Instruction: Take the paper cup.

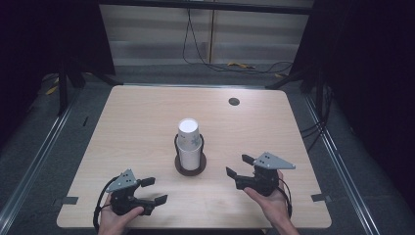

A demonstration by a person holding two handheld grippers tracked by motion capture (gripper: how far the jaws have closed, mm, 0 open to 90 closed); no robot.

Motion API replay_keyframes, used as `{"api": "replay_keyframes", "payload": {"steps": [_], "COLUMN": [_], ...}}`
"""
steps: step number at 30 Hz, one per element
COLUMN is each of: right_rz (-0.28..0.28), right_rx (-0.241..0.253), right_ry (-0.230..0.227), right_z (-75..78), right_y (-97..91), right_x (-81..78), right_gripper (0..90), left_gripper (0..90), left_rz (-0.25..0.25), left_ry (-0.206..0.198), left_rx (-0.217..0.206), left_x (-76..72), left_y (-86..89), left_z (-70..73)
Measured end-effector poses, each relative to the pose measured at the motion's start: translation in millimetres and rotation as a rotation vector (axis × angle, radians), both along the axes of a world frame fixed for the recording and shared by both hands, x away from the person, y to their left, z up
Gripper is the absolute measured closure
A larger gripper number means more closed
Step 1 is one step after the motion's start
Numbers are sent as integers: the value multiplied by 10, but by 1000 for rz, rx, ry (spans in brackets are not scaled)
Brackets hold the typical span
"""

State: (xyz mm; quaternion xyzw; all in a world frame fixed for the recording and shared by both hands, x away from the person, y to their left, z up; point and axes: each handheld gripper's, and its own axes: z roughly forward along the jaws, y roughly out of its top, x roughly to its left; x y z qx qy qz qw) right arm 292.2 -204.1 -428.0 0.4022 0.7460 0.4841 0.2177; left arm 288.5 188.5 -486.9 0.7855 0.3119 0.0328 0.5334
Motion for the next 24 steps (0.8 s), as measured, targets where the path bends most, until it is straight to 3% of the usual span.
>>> {"api": "replay_keyframes", "payload": {"steps": [4, 7, 10, 16, 24], "right_rz": [18, 34, 50, 138, 185], "right_rx": [-3, -18, -28, 14, 31], "right_ry": [-2, -19, -28, 6, 8], "right_z": [52, 98, 131, 205, 308], "right_y": [88, 169, 216, 333, 431], "right_x": [55, 68, 81, 194, 304], "right_gripper": [248, 258, 263, 254, 274], "left_gripper": [185, 185, 185, 185, 185], "left_rz": [-11, -19, -19, -33, -26], "left_ry": [7, -13, -4, -9, -10], "left_rx": [6, 36, 26, 39, 48], "left_x": [-16, -33, -40, -53, -50], "left_y": [-22, -37, -54, -65, -47], "left_z": [1, 10, 8, 9, 8]}}
